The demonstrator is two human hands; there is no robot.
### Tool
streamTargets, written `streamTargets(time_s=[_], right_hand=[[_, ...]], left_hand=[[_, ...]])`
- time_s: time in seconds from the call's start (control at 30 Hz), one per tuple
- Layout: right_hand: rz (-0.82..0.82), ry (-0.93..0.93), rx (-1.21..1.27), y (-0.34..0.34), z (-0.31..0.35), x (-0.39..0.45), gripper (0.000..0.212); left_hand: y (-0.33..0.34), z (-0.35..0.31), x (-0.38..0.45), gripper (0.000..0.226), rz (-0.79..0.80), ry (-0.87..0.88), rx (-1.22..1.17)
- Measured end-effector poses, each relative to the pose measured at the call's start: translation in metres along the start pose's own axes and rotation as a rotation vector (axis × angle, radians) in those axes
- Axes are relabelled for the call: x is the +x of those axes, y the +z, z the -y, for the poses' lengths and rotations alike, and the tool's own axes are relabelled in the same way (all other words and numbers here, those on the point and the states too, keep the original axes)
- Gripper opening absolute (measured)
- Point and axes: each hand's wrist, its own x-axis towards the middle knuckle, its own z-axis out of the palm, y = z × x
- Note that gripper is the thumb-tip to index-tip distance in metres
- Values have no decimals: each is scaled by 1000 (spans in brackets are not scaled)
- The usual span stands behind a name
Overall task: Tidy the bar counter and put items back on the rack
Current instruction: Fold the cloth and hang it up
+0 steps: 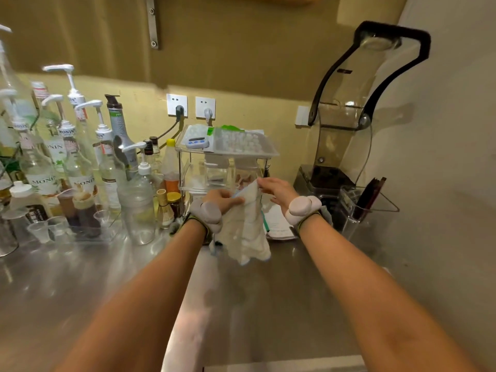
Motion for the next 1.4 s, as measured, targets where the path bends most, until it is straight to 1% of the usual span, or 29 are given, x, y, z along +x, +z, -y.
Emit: streamTargets(time_s=[0.03,0.07,0.1,0.13,0.17,0.23,0.3,0.4,0.5,0.57,0.6,0.67,0.77,0.83,0.9,0.93,1.03,1.1,1.17,1.27,1.4], right_hand=[[-6,-2,12,-1,3,0,33],[-7,-8,25,-4,7,-1,23],[-12,-3,44,-5,8,-1,14],[-34,-7,58,-7,10,-1,12],[-64,-18,68,-9,13,-3,15],[-150,-39,76,-15,14,-1,31],[-231,-78,59,-23,14,0,34],[-329,-108,50,-34,13,0,35],[-409,-119,29,-42,13,-1,40],[-453,-137,-8,-48,10,-1,42],[-473,-140,-32,-50,8,-2,42],[-489,-130,-62,-54,5,-3,37],[-463,-81,-60,-54,3,-2,32],[-423,-18,-4,-50,1,-1,30],[-351,42,41,-43,2,-3,16],[-306,65,47,-38,3,-5,13],[-182,110,63,-18,7,-8,22],[-103,135,50,-4,11,-8,21],[-37,149,41,6,13,-9,17],[16,153,47,14,17,-11,12],[51,137,41,15,17,-14,15]], left_hand=[[0,1,1,15,27,-9,26],[-2,-1,0,21,47,-5,60],[-3,1,0,30,57,-14,83],[-3,1,1,38,63,-21,104],[-3,4,2,43,60,-29,112],[-7,9,0,44,57,-62,124],[-12,15,-2,42,41,-65,96],[-20,22,0,53,-50,-57,52],[-28,15,-2,43,-81,-66,27],[-32,11,-3,29,-112,-75,-9],[-34,11,-4,22,-138,-77,-35],[-37,12,-2,20,-168,-76,-107],[-38,13,1,26,-195,-39,-162],[-34,6,-4,26,-208,2,-192],[-28,-3,-8,26,-195,29,-200],[-24,-8,-10,27,-184,30,-195],[-10,-18,-12,24,-146,21,-224],[-2,-22,-11,19,-124,41,-204],[4,-27,-12,19,-116,75,-136],[6,-29,-12,30,-95,91,-37],[6,-28,-12,26,-73,94,-7]])
